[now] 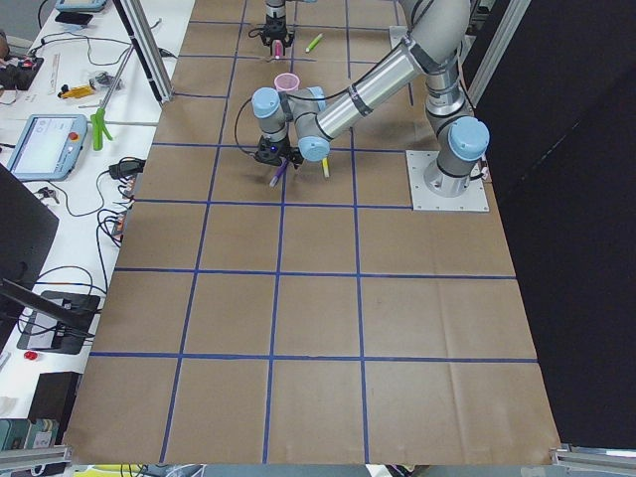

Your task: Insert purple and pink pens into pink cup

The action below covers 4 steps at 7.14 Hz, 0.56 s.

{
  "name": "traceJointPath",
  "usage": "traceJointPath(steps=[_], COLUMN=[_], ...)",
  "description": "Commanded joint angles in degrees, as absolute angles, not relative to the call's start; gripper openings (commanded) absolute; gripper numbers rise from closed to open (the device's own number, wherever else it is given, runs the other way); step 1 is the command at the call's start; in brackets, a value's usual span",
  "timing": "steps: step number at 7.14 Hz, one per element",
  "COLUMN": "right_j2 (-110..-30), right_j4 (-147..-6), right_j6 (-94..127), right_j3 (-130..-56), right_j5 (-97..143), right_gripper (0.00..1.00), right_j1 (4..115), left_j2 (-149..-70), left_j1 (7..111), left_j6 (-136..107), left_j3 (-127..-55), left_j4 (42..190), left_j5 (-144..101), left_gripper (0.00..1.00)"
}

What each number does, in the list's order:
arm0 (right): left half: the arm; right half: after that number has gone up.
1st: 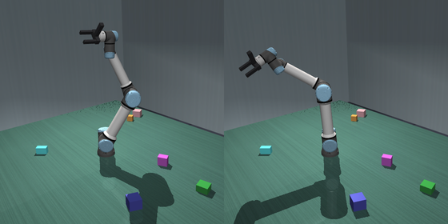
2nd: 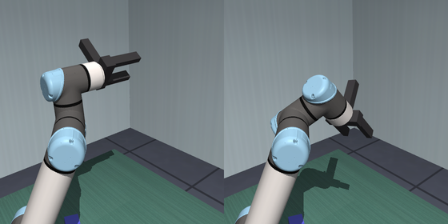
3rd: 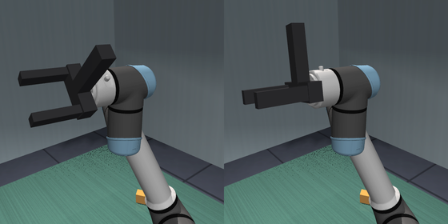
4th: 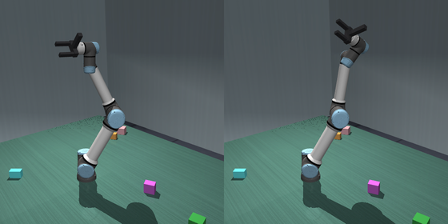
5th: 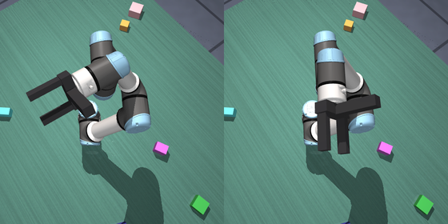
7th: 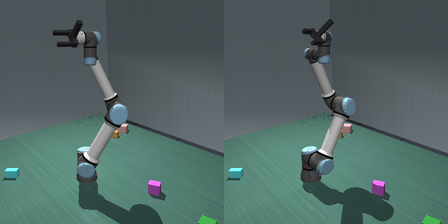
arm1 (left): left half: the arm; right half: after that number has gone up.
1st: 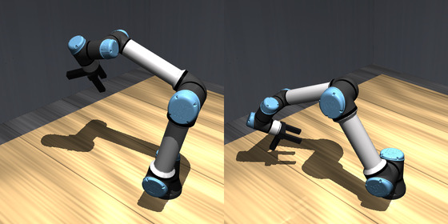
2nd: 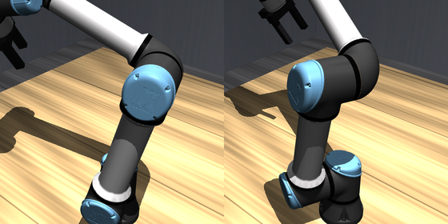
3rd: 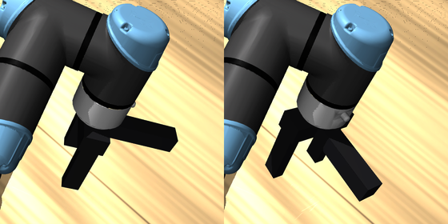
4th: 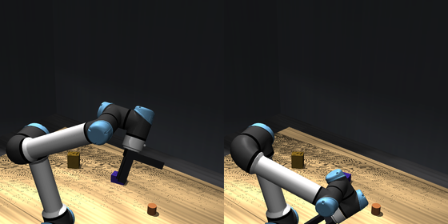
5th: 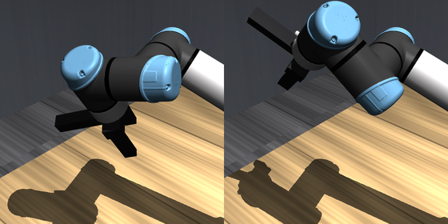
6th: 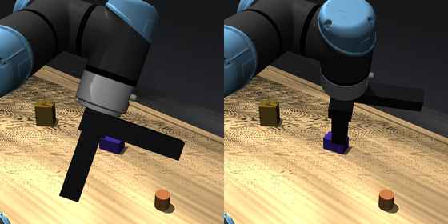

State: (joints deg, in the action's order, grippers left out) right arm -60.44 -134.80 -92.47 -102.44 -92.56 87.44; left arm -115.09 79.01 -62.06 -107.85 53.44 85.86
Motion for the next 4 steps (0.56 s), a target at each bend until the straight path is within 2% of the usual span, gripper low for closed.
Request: traceJointPath(steps=[1,3,4], right_j2=[-60.4,-60.4,-60.5], right_j4=[-134.8,-135.3,-135.8], right_j6=[-92.9,-93.0,-93.1], right_j3=[-102.3,-102.5,-102.7], right_j5=[-92.6,-92.6,-92.7], right_gripper=[0.51,0.41,0.3], right_j1=[87.5,87.5,87.5], left_j2=[-115.0,-115.0,-114.9], left_j1=[79.0,78.9,78.9], left_j6=[-61.8,-61.8,-61.8], left_j3=[-107.8,-107.8,-107.8], left_j4=[52.4,52.3,52.3], left_j5=[85.7,85.7,85.7], left_gripper=[0.7,0.55,0.48])
